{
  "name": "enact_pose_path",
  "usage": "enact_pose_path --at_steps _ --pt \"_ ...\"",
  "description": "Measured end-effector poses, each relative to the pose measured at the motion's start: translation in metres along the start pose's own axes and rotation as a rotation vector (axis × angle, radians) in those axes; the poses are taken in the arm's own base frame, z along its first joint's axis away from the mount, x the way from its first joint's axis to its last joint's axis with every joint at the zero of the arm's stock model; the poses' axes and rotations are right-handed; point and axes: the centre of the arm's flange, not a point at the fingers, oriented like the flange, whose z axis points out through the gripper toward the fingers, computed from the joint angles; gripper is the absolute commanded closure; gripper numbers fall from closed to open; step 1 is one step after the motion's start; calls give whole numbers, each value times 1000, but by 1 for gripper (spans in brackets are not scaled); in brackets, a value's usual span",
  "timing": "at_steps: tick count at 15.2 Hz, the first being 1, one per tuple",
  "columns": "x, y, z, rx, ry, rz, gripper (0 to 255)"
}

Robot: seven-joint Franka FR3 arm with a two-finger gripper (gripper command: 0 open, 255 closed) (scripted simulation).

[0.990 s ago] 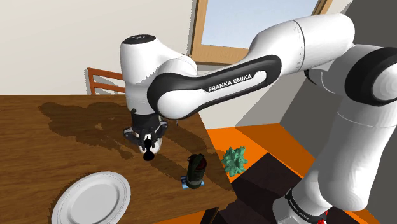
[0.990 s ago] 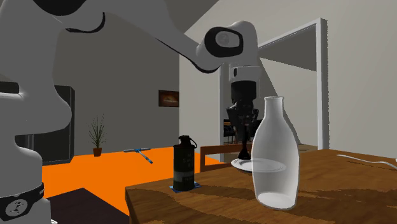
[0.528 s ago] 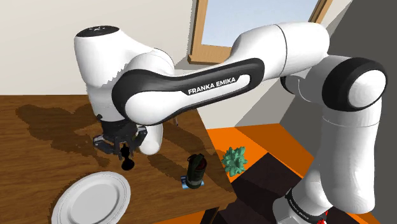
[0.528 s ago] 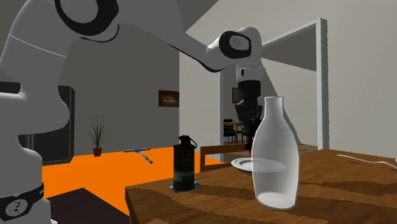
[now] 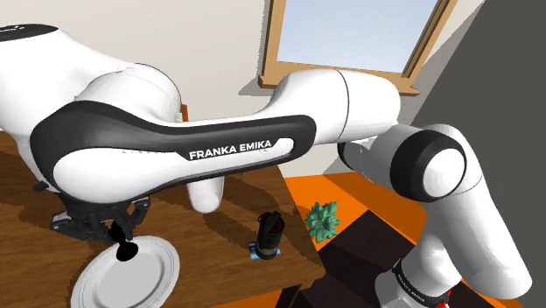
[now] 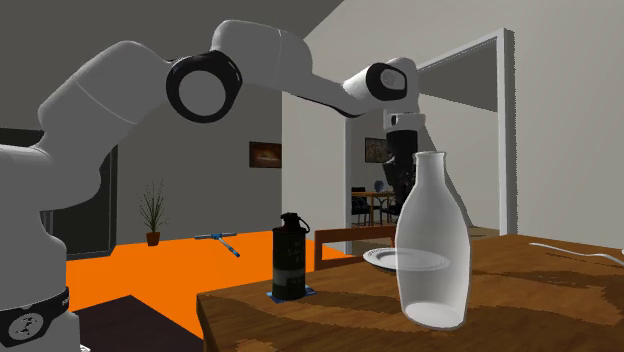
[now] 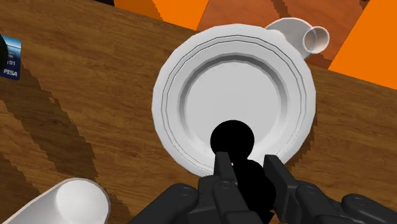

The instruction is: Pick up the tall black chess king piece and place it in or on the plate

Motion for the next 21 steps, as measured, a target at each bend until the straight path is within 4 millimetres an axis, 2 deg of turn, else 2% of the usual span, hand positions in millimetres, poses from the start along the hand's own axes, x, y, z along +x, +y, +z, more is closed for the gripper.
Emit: enact_pose_path --at_steps 4,16,21 --pt "-4 -10 18 -3 0 3 255" --pt "-6 -11 81 -3 1 4 255" --pt "-6 -13 87 -3 1 4 255"
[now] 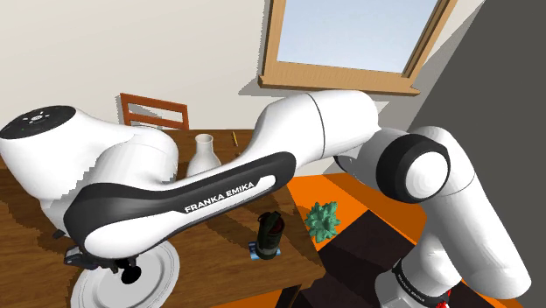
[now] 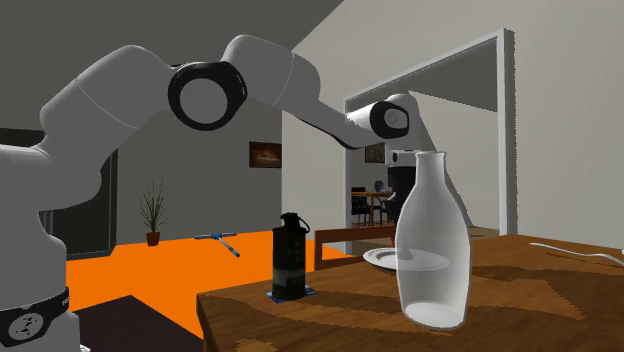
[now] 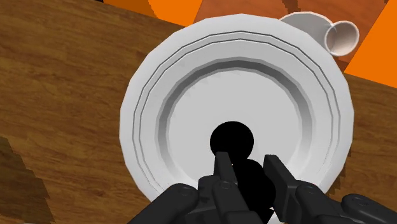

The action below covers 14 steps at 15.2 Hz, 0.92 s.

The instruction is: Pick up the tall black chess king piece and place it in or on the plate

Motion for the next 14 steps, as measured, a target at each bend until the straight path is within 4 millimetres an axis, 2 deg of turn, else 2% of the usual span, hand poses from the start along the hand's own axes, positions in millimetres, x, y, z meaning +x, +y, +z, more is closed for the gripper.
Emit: enact_pose_path --at_steps 2,3,9,11,13,14 --pt "0 0 0 0 0 0 255" --pt "0 0 0 0 0 0 0" --pt "0 0 0 0 0 0 0" --pt "0 1 -13 0 0 0 0" --pt "2 -1 -40 2 0 0 0" --pt "2 -1 -46 2 1 0 0"
